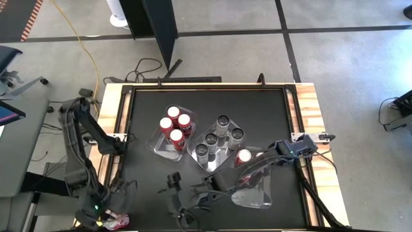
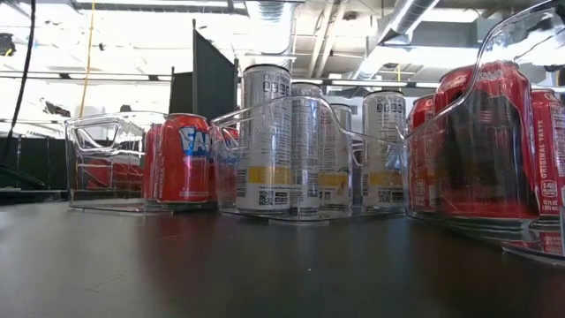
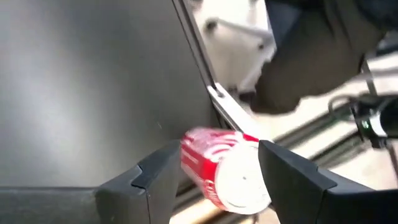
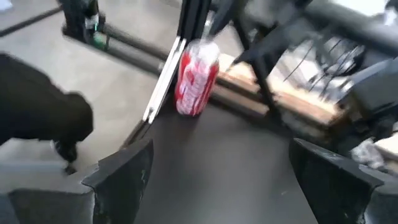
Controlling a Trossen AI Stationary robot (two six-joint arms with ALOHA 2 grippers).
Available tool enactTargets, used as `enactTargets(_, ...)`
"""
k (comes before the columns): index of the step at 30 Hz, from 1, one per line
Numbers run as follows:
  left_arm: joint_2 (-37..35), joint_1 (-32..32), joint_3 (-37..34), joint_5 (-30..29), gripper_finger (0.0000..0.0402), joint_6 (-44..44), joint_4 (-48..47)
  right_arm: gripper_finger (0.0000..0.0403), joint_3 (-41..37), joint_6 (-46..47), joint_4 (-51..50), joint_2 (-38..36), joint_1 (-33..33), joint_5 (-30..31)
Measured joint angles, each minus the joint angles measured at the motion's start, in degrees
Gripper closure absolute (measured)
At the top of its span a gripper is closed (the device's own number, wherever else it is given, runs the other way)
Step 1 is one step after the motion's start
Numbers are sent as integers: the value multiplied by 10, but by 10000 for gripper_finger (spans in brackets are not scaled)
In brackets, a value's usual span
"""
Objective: Sort soda cans
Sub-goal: Put the red soda can into the right transparent bin
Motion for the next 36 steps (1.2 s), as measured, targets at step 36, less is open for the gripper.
enactTargets(36,92,-12,36,124,87,-383,-9,15,-14,-68,-50,-13,-23,44)
